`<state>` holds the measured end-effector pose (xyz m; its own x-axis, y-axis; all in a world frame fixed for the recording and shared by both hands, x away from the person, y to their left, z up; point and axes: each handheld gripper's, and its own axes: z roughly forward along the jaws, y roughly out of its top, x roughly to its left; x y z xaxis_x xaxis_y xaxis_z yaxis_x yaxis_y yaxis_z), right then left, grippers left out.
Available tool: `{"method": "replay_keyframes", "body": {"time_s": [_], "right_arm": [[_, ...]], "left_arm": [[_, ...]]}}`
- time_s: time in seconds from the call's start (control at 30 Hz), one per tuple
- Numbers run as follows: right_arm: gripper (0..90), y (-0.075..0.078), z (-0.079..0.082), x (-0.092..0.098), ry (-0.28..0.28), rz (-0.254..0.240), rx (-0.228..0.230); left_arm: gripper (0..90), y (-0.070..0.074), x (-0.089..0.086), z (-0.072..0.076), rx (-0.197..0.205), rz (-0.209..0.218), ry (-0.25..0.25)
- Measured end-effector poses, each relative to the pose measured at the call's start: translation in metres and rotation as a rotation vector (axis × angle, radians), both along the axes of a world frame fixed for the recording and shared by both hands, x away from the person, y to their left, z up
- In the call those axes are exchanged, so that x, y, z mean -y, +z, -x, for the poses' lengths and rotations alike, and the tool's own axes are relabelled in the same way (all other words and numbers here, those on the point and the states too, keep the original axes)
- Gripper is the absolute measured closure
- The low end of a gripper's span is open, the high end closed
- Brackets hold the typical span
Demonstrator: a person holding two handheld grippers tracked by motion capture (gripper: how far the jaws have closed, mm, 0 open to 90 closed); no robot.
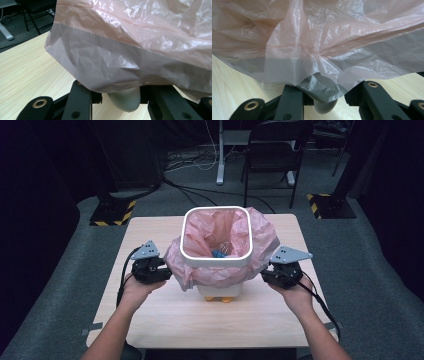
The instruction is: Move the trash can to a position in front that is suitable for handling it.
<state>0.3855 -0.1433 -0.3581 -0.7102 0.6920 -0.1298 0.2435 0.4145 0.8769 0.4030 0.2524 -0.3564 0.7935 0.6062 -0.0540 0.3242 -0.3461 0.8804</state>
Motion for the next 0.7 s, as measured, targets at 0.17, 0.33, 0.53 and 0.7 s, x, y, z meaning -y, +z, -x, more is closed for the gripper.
{"method": "replay_keyframes", "body": {"time_s": [0.17, 0.33, 0.53, 0.7], "right_arm": [[66.0, -0.002, 0.006, -0.002, 0.001, 0.006, 0.001], [66.0, -0.003, 0.010, -0.003, 0.003, 0.006, 0.004], [66.0, -0.003, 0.019, -0.004, 0.004, 0.016, 0.009], [66.0, -0.006, 0.025, -0.004, 0.012, 0.005, 0.005]], "left_arm": [[66.4, -0.002, -0.001, 0.006, 0.003, -0.003, 0.000], [66.4, -0.001, -0.002, 0.012, 0.009, -0.012, -0.001], [66.3, 0.000, -0.003, 0.020, 0.016, -0.029, -0.004], [66.2, -0.004, -0.003, 0.026, 0.008, -0.037, -0.009]]}}
